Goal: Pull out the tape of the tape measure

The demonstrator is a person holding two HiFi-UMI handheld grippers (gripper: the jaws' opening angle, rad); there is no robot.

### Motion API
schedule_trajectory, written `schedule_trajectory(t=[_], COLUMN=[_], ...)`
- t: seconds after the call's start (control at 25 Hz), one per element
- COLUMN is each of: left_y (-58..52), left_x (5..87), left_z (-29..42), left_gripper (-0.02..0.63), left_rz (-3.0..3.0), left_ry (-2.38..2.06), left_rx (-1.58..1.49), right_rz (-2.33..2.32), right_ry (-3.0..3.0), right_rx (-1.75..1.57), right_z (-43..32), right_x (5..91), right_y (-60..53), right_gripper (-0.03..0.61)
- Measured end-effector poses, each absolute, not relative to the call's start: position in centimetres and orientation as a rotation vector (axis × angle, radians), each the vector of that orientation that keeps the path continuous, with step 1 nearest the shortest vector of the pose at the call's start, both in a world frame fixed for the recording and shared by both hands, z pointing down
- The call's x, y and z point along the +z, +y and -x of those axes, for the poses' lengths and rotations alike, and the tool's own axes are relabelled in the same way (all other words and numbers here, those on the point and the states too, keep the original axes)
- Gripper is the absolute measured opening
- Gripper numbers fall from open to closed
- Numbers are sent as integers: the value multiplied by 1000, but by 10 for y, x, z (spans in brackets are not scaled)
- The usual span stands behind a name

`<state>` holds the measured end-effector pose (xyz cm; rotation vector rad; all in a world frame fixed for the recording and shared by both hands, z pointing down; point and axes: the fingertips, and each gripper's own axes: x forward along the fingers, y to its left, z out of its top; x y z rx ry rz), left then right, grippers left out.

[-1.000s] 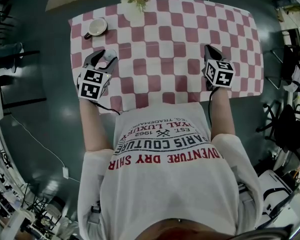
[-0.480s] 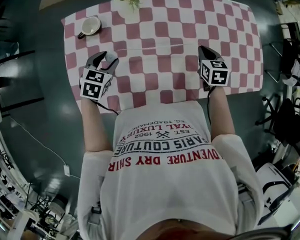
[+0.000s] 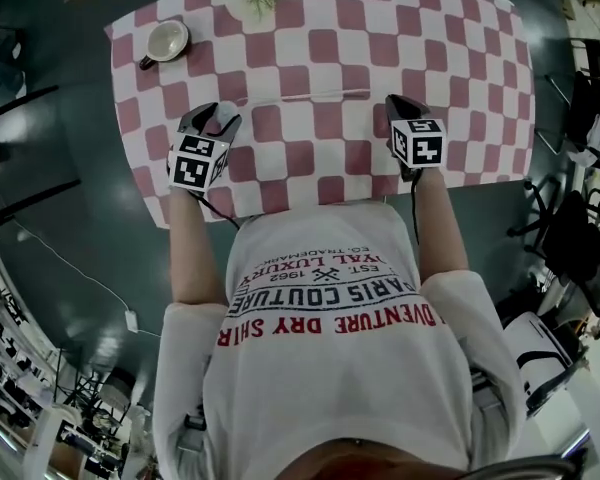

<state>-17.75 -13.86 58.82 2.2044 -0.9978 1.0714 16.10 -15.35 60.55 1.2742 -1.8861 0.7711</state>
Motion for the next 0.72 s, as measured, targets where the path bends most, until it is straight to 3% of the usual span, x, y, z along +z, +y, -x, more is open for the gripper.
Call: schedule_trajectory(t=[0.72], left_y=[-137], left_x=[631], left_z=[184], left_gripper=[232], left_rz=[-2145], left_ry=[-1000], left_rx=[1267], right_rz=[-1262], right_ry=[-1810], right_rx=[809], right_z=[-170], right_x=[642], right_y=[-150], right_gripper=[34])
